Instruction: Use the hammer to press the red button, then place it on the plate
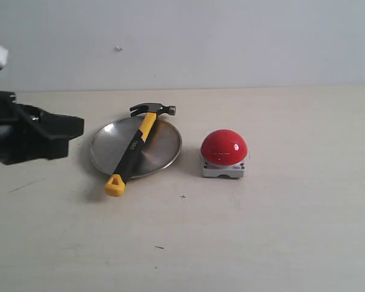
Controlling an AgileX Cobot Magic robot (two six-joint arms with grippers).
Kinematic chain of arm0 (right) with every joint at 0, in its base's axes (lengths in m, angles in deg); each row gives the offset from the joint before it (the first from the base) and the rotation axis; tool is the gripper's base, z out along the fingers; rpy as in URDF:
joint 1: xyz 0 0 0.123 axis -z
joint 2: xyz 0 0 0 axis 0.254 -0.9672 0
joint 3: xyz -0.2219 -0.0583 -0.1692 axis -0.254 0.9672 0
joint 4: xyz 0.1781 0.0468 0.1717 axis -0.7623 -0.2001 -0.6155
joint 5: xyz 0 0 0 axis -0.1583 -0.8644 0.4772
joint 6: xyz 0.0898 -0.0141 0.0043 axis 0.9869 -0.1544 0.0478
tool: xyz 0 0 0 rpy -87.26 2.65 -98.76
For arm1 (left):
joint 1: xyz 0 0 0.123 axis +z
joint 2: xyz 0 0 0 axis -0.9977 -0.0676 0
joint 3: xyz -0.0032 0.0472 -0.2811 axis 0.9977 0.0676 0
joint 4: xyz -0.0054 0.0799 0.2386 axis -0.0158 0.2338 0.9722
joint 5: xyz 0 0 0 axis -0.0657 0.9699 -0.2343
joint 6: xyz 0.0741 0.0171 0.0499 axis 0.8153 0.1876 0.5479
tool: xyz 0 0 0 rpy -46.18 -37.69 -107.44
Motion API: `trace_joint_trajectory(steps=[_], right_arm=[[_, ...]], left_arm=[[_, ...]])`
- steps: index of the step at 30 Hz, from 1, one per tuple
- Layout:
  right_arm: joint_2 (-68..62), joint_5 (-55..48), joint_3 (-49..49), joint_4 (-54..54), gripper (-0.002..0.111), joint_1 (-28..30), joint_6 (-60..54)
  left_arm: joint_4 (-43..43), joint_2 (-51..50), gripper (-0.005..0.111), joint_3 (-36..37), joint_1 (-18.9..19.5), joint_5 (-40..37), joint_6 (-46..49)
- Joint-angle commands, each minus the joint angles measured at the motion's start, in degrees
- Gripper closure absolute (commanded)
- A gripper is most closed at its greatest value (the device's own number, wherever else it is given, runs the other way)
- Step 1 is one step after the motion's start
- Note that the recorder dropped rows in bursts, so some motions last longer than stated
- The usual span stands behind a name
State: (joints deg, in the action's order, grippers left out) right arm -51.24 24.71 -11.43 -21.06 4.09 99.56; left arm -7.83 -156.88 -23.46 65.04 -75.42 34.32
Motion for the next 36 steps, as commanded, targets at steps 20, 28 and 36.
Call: trace_joint_trajectory(steps=[20, 28, 36], right_arm=[[0.2, 0.3, 0.2, 0.1, 0.108, -0.1, -0.2], [0.2, 0.3, 0.2, 0.1, 0.108, -0.1, -0.2], [0.2, 0.3, 0.2, 0.1, 0.108, -0.1, -0.2]], left_arm=[[86.9, 53.9, 0.107, 25.8, 0.0, 29.2, -89.6], [86.9, 55.2, 0.107, 25.8, 0.6, 27.8, -89.5], [81.6, 61.2, 0.107, 29.6, 7.3, 24.2, -95.2]])
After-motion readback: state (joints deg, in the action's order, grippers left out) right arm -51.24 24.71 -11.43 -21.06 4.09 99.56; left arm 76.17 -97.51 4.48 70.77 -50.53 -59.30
